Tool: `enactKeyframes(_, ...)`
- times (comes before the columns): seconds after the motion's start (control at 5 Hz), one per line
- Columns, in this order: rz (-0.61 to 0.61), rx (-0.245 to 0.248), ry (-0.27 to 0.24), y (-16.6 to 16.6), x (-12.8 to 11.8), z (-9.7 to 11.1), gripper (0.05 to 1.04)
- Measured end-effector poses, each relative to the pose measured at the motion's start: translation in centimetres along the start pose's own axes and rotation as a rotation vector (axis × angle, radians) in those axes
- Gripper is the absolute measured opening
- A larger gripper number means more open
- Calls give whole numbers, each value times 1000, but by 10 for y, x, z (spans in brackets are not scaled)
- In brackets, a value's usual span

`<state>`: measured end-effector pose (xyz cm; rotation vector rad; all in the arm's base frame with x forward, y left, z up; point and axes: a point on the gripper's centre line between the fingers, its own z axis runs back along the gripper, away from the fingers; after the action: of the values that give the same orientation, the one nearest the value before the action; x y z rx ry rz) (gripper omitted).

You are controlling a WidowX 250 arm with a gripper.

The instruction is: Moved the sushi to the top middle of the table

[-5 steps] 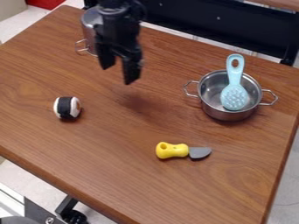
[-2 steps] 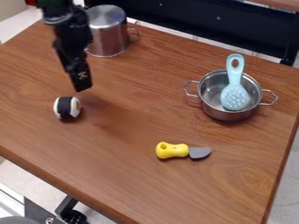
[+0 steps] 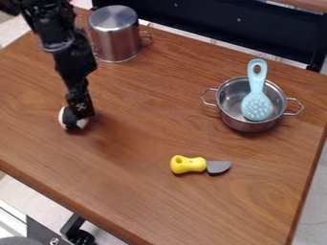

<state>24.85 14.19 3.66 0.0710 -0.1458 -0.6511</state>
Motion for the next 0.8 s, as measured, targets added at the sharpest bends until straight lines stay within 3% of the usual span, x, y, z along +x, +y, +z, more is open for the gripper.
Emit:
enactKeyframes(0.4,-37,61,2,-1,-8,-11,999)
enactKeyframes(0.8,-31,80,28,0,-13,-23,999)
